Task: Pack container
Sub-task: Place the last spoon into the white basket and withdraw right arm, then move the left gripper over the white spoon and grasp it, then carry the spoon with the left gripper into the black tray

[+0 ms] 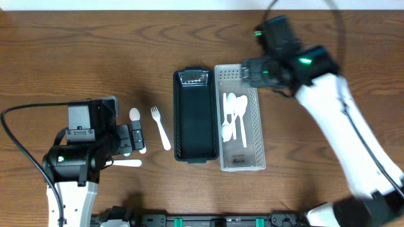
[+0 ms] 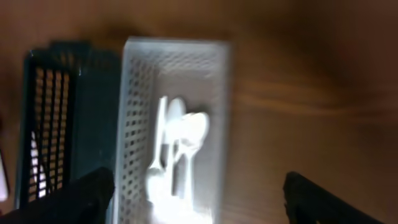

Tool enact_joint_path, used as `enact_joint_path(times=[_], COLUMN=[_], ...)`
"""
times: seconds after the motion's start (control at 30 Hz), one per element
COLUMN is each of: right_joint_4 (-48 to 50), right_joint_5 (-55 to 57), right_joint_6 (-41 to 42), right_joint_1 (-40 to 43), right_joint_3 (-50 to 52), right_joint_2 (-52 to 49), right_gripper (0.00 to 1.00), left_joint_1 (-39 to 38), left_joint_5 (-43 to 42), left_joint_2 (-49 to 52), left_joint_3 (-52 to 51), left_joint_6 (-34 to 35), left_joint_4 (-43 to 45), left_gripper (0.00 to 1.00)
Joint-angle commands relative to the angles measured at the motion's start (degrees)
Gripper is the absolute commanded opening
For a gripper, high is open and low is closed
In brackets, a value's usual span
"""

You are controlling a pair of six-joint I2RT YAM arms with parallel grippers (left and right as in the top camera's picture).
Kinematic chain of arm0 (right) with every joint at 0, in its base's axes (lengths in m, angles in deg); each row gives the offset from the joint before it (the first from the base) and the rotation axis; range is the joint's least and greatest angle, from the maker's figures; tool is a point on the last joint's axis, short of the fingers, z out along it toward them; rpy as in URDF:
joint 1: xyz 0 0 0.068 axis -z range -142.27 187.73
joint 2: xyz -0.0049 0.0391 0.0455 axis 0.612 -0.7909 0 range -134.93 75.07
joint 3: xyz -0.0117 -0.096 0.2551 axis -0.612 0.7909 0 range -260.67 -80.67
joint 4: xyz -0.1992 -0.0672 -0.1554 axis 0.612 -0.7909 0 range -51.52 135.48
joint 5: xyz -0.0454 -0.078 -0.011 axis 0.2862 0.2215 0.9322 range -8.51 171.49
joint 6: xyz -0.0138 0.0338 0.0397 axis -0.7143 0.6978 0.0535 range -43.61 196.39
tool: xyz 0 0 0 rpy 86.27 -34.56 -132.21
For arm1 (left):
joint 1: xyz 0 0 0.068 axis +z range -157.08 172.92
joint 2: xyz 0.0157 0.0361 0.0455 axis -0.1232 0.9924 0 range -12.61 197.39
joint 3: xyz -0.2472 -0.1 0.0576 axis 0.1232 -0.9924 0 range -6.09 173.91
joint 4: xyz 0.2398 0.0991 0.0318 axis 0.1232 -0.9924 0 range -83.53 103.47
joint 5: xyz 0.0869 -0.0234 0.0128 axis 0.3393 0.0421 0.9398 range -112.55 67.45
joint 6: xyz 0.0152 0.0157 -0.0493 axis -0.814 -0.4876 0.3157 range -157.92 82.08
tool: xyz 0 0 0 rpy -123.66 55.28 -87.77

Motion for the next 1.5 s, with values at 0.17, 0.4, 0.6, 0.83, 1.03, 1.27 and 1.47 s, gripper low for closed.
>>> enact_joint_path(times=[0.17,0.4,0.6,0.83,1.03,1.27,1.47], right_joint_4=[-10.45,-13.44,-12.39,-10.86,-10.21,-9.86,-9.86], right_joint_5=[5.09,5.01,5.05,5.07,5.05,5.05,5.05], right_joint_6=[-0.42,-0.85,-1.14,-1.79,-1.97,-1.95,-1.97], right_joint_1=[9.01,10.60,10.62,10.62,10.62,10.62,10.62], right_joint_3=[-0.70,2.54,7.06,11.47,11.93,11.93,11.93], right_joint_2=[8.96,8.98,8.98,8.98,8.98,8.98,8.98], right_gripper=[0.99,0.99,0.99,0.99,0.99,0.99,0.99], left_joint_1=[0.24,0.39,0.52,1.73,2.95,2.93,2.93], left_joint_5=[2.51,4.37,4.39,4.37,4.33,4.35,4.33], left_joint_2=[7.65,24.37,36.41,46.71,51.04,54.21,57.09], left_joint_3=[9.29,16.87,16.81,16.13,15.58,15.50,14.99], left_joint_6=[6.25,6.95,6.80,6.25,4.52,3.85,3.85], left_joint_4=[-0.15,2.38,5.95,9.09,10.88,11.89,11.96], left_gripper=[0.98,0.98,0.98,0.98,0.98,0.98,0.99])
